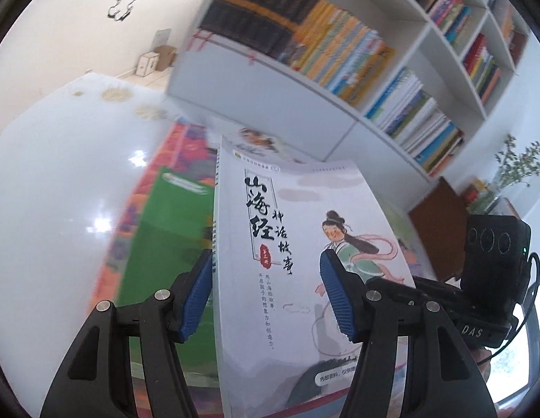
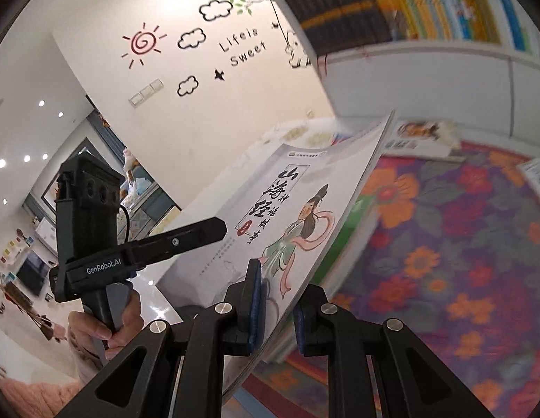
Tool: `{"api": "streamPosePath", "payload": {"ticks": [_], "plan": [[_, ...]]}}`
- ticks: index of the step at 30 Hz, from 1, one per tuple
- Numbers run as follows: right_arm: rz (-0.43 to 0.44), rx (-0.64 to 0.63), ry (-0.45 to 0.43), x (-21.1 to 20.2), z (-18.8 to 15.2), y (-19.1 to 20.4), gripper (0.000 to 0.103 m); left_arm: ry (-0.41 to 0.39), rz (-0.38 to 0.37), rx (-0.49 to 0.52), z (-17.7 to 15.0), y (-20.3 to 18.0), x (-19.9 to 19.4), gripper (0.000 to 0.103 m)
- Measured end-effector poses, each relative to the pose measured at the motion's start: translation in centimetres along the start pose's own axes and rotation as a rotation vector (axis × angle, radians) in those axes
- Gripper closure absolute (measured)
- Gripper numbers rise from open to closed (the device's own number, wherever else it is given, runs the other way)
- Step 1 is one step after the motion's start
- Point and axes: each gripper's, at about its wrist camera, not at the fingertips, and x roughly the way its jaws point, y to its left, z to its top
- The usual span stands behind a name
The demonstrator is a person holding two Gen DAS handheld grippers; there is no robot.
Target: Organize books
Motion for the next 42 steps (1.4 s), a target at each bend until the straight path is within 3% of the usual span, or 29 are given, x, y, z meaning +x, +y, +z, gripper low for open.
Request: {"api": "streamPosePath", "payload": {"ticks": [6,10,17,25,27,33,42], "plan": [[-0.027,0.018,0.051,5.5,-0.7,1.0,0.087,0.065,0.013,-0.009,-0.1,4.1,1.4,0.045],[-0.045,0.041,0.076,7.3,-1.2,0.7,0.087,0.110,0.018,0.001,-0.3,5.4,2.6,0.045],[-0.099,0.058,0.103,8.9,-1.5,1.2,0.087,0.120,0.038,0.037,-0.7,6.0,2.8,0.045],[-0.135,0.103,0.116,9.6,-2.1,1.0,0.081,0.112,0.076,0.067,-0.6,5.9,2.6,0.045],[-0.139,0.111,0.118,9.6,-2.0,1.0,0.076,0.105,0.117,0.085,-0.6,5.8,2.6,0.045],[-0.128,0.143,0.137,9.5,-1.8,1.3,0.060,0.083,0.134,0.072,-0.3,6.1,1.7,0.045],[-0.172,0.179,0.168,7.1,-2.6,0.4,0.057,0.065,0.154,0.074,0.8,4.5,0.5,0.045]]}}
